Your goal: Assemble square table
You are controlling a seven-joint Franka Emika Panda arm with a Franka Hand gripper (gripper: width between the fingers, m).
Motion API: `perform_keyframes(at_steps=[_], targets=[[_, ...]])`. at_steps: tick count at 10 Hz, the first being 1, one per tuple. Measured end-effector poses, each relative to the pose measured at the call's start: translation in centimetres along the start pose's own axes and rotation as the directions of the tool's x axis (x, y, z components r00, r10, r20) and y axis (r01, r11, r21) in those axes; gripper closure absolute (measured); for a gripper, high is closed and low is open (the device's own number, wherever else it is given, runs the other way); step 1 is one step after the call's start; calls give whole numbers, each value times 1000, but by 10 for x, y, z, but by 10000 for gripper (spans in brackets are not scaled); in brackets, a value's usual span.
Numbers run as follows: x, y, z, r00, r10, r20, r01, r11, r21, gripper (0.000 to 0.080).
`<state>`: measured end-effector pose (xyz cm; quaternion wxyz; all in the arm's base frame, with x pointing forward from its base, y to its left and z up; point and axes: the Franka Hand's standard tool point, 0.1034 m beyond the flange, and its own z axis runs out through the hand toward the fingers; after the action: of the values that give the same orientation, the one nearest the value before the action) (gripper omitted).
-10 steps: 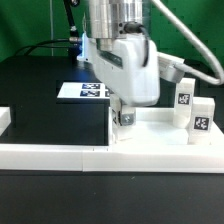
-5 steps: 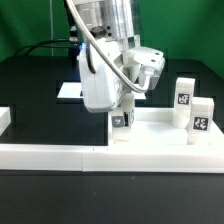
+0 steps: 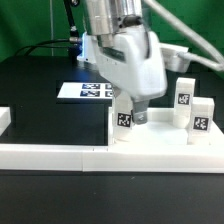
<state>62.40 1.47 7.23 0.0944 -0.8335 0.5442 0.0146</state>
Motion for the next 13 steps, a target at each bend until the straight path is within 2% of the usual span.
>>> perform_keyframes(at_steps=[4,5,7,8,9,11,13], targets=[[5,3,1,977,-213,-9,213,977,-13,151],[6,4,0,944,-329,-10,329,944,-23,151],[13,8,-1,782,-623,-3,622,781,-59,151],[16,12,2,708,-706,14,705,706,-64,151],[17,14,4,696,-718,28,718,693,-69,151],[17,14,4,726,-688,23,687,723,-71,151],[18,14,4,759,-650,20,650,757,-72,423]])
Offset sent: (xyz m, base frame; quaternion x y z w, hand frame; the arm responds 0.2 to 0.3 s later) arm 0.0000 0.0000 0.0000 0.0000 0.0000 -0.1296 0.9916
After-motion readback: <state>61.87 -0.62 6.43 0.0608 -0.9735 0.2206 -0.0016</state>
